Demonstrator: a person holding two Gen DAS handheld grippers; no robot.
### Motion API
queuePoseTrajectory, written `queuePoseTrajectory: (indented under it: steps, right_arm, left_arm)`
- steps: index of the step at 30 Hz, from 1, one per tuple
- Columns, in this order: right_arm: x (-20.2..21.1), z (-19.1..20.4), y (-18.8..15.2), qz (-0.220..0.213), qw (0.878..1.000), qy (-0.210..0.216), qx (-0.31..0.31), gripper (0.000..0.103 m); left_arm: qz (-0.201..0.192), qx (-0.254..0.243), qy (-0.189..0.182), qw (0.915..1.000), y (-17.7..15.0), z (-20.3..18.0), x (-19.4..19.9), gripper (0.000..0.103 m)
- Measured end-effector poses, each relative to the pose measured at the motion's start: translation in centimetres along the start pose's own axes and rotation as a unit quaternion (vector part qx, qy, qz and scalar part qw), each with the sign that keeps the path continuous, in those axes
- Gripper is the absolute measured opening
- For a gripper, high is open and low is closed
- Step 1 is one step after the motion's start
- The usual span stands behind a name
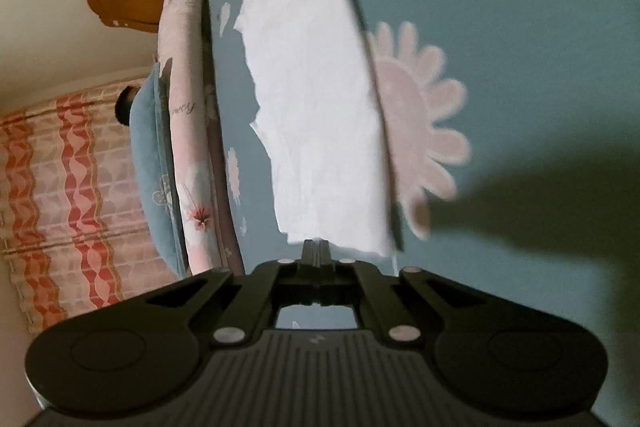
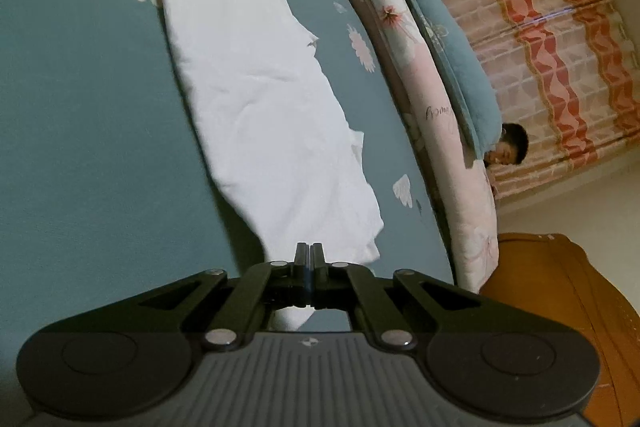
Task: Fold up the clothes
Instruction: 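Close both grippers on the edge of the folded shirt strip, then lift the strip edge with both grippers and fold it over again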
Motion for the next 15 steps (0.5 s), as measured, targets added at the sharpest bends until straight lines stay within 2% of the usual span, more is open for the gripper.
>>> queuePoseTrajectory:
  steps: [1,2,5,6,7,9,12,15]
  right_arm:
    - [0.4,0.2,-0.3,0.004,1.0,0.002,0.0,0.0]
    - [0.8,0.5,-0.5,0.008,1.0,0.006,-0.003,0.003]
    - [1.8,1.6,-1.1,0.009,1.0,0.005,0.0,0.019]
    - [2.0,2.1,-1.2,0.007,1.0,0.002,0.002,0.03]
    - [1.9,2.5,-1.2,0.006,1.0,0.0,0.004,0.042]
    - [1.6,3.3,-1.2,0.005,1.0,-0.002,0.005,0.049]
    - [0.3,4.1,-0.9,0.008,1.0,-0.009,0.012,0.055]
    - [-1.5,4.5,-0.7,0.01,1.0,-0.005,0.013,0.055]
  left_arm:
    - [0.002,-0.002,-0.001,1.0,-0.1,-0.5,0.5,0.009]
    - [0.0,-0.001,-0.004,1.0,0.0,-0.7,0.5,0.01]
    - [-0.005,0.021,-0.013,0.9997,0.6,-1.5,1.1,0.015]
    - [-0.003,0.023,-0.015,0.9996,0.9,-1.7,1.0,0.029]
    - [-0.003,0.022,-0.016,0.9996,1.3,-2.1,0.8,0.05]
    - [-0.01,0.027,-0.003,0.9996,1.9,-2.3,0.4,0.069]
    - [-0.019,0.033,0.01,0.9992,2.7,-2.0,-0.7,0.067]
    - [-0.023,0.04,0.013,0.9988,2.9,-1.4,-1.9,0.067]
Point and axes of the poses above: each gripper's, at about its wrist camera, not at the fingertips, and x roughly against the way its jaws point, z to its left, y to its top, the point moved 5 cm from there along -x, roughly the way its jaws point, and after that the axes turned 6 degrees about -x, right-handed, at the moved point
